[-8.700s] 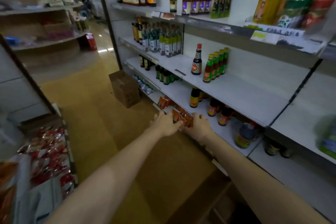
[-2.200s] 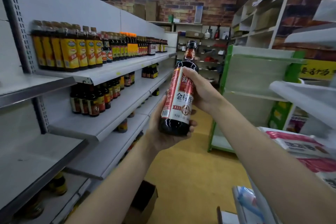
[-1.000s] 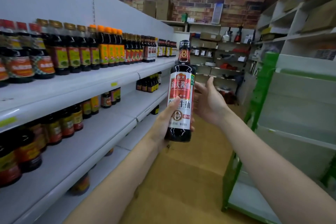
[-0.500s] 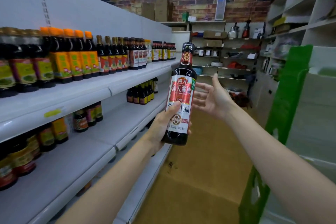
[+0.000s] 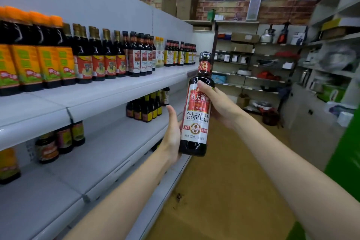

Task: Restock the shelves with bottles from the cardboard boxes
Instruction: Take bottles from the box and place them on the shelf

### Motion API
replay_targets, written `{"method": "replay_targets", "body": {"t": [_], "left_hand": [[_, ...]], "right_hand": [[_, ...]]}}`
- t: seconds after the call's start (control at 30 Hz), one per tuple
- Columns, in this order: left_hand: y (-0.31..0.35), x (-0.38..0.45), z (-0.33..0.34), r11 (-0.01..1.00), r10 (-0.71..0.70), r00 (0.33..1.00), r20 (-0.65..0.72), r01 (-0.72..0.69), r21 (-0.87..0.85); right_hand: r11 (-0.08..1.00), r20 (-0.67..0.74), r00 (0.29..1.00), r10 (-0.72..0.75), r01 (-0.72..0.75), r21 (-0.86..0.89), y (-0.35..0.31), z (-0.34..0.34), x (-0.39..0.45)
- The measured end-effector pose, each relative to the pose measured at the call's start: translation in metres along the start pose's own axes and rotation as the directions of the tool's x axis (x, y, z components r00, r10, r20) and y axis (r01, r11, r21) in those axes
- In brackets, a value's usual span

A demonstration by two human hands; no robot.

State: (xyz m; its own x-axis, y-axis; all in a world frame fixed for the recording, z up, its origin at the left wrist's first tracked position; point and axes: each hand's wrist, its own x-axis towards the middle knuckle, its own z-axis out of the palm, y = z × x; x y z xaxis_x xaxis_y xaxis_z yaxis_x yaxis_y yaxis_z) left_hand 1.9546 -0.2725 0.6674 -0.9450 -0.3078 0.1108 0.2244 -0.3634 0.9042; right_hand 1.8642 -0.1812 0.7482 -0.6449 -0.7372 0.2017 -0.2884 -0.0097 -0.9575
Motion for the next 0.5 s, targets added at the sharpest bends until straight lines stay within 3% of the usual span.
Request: {"method": "replay_targets", "body": {"t": [0.5], "left_hand": [[0.032, 0.308, -0.059, 0.986, 0.017, 0.991, 0.131, -0.038, 0.16]], "right_hand": [[0.994, -0.069, 0.997, -0.015, 0.023, 0.106, 0.05, -0.095, 0.29]]}}
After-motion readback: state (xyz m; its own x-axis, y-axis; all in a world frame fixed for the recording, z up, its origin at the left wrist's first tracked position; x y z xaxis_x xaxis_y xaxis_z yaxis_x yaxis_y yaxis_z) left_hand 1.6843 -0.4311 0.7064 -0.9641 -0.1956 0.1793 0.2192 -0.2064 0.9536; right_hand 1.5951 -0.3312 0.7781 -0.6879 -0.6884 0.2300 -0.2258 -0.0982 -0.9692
